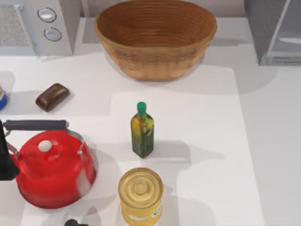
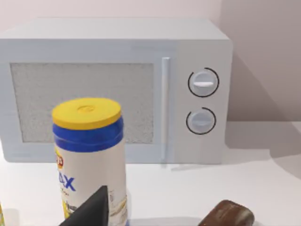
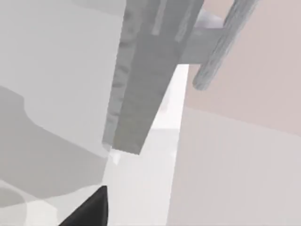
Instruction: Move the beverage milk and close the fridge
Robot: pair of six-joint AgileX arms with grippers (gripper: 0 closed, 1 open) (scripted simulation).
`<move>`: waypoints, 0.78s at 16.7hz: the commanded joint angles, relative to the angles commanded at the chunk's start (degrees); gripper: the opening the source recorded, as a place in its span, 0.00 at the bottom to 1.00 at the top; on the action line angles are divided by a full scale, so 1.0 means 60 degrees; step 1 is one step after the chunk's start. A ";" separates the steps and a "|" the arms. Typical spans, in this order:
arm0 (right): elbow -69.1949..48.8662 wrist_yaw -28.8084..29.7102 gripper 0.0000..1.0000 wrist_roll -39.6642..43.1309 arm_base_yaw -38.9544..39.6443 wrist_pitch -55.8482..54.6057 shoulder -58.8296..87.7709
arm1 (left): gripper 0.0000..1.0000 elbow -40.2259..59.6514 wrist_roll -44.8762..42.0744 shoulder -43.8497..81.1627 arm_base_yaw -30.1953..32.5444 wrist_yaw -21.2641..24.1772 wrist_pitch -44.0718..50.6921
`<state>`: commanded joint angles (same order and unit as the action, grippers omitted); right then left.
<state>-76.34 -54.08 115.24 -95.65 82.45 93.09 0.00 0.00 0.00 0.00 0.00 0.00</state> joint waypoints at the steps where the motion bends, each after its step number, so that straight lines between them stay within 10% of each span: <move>1: -0.0011 -0.0033 1.00 0.0106 -0.0319 0.0077 0.0463 | 1.00 0.0000 0.0000 0.0000 0.0000 0.0000 0.0000; 13: -0.0015 -0.0014 1.00 0.0316 -0.1298 0.0363 0.1844 | 1.00 0.0000 0.0000 0.0000 0.0000 0.0000 0.0000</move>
<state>-76.44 -54.17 117.14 -103.44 84.62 104.15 0.00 0.00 0.00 0.00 0.00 0.00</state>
